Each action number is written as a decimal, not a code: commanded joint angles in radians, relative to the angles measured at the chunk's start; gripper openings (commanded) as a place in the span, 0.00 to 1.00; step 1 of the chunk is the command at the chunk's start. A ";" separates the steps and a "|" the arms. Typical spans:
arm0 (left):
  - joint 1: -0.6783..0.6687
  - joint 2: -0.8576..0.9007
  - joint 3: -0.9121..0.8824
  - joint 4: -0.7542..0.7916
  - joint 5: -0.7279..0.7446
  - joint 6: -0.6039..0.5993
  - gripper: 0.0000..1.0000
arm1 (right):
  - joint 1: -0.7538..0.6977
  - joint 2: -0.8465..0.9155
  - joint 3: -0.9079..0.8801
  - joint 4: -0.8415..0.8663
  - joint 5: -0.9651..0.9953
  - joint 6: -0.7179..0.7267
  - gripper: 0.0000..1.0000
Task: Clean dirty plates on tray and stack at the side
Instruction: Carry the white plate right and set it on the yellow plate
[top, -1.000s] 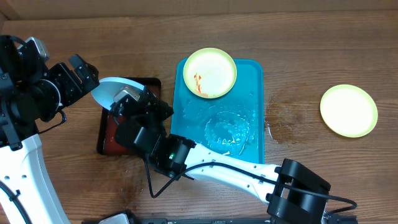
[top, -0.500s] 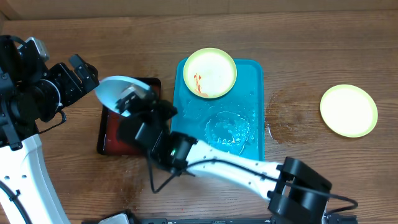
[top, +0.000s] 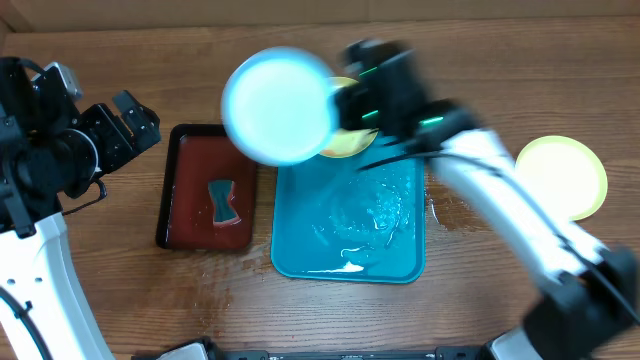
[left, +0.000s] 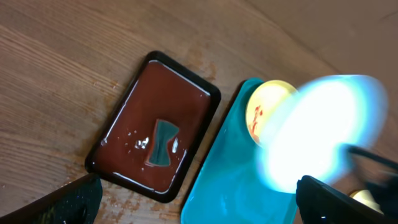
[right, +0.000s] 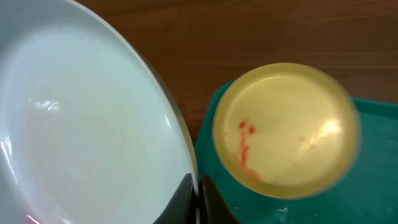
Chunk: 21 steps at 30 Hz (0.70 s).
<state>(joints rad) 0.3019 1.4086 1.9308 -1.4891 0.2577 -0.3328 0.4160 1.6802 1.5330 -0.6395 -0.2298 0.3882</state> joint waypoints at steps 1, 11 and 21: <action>0.006 0.026 0.007 -0.004 -0.005 0.027 1.00 | -0.210 -0.048 0.026 -0.136 -0.081 0.114 0.04; 0.005 0.057 0.007 -0.006 0.003 0.042 1.00 | -0.815 0.065 0.010 -0.553 0.117 0.056 0.04; 0.005 0.058 0.007 -0.006 0.002 0.061 1.00 | -1.113 0.127 -0.185 -0.490 0.124 0.050 0.09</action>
<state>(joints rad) 0.3019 1.4628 1.9308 -1.4967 0.2577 -0.3054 -0.6769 1.8107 1.3804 -1.1427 -0.1047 0.4496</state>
